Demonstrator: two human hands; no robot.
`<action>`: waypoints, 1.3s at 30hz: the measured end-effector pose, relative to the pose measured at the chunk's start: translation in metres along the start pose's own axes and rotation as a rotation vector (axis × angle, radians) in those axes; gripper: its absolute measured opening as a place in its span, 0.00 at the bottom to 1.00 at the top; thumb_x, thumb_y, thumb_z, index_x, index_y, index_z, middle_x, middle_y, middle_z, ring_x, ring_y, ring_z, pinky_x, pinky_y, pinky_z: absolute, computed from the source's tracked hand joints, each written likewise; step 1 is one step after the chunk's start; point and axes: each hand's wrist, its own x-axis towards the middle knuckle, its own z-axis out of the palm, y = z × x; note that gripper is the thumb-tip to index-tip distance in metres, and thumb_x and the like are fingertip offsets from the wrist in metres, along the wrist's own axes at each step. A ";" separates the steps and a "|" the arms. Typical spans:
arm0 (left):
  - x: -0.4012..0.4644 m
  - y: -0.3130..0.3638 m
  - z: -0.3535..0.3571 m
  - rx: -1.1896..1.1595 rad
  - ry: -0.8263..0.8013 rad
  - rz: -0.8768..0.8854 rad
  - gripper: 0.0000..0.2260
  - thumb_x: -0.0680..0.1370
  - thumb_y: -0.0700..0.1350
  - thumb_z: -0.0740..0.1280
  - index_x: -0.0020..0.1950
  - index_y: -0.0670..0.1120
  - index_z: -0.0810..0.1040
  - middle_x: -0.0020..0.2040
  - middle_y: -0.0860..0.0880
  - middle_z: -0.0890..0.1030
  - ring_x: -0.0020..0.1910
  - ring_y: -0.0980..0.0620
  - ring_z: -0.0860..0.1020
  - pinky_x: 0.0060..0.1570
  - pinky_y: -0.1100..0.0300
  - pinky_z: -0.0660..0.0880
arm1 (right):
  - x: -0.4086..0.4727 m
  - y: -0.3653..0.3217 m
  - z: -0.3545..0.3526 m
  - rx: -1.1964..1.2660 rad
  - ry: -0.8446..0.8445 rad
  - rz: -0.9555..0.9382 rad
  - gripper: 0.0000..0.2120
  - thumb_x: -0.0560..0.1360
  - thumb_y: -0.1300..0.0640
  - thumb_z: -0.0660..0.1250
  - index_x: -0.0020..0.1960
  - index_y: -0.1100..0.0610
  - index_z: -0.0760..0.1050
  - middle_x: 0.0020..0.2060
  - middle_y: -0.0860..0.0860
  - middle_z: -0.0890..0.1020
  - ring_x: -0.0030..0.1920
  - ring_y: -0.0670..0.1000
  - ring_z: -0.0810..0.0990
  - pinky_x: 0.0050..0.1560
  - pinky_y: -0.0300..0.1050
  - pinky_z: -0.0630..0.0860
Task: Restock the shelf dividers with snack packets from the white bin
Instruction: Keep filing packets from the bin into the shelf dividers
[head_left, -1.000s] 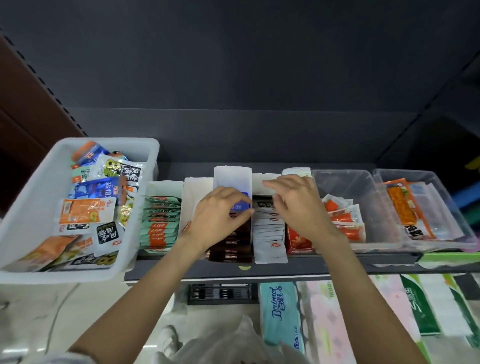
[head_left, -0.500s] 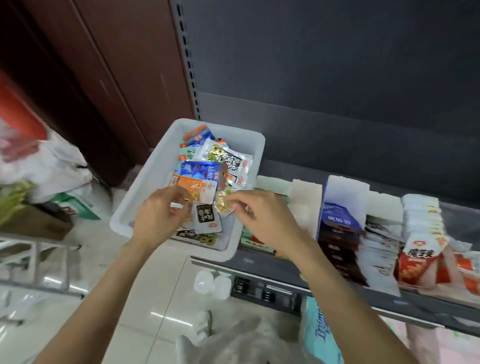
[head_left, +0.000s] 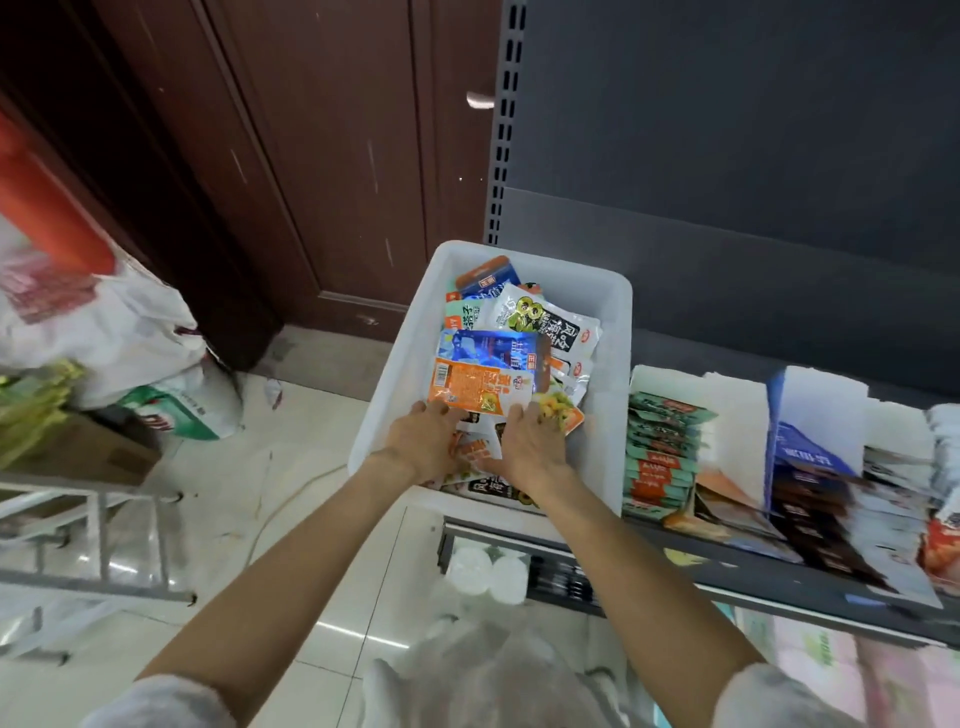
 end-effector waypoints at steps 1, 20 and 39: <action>0.002 0.000 0.000 0.002 0.013 0.004 0.30 0.73 0.56 0.69 0.71 0.52 0.62 0.69 0.47 0.67 0.67 0.45 0.65 0.62 0.49 0.69 | -0.001 0.000 0.000 0.015 -0.016 0.007 0.32 0.71 0.43 0.70 0.63 0.59 0.61 0.59 0.58 0.67 0.57 0.60 0.73 0.55 0.52 0.72; -0.033 0.040 -0.045 -0.334 0.733 0.720 0.12 0.76 0.52 0.64 0.59 0.55 0.78 0.52 0.55 0.82 0.53 0.57 0.78 0.61 0.54 0.68 | -0.113 0.079 -0.086 1.482 0.037 0.015 0.13 0.78 0.49 0.60 0.52 0.56 0.77 0.44 0.55 0.84 0.41 0.51 0.82 0.35 0.39 0.77; -0.012 0.316 -0.054 -0.259 0.904 0.818 0.18 0.71 0.40 0.69 0.59 0.51 0.79 0.56 0.52 0.79 0.58 0.51 0.71 0.60 0.56 0.65 | -0.211 0.306 -0.080 1.471 0.944 0.255 0.12 0.72 0.66 0.70 0.51 0.52 0.78 0.39 0.43 0.85 0.39 0.40 0.82 0.40 0.35 0.77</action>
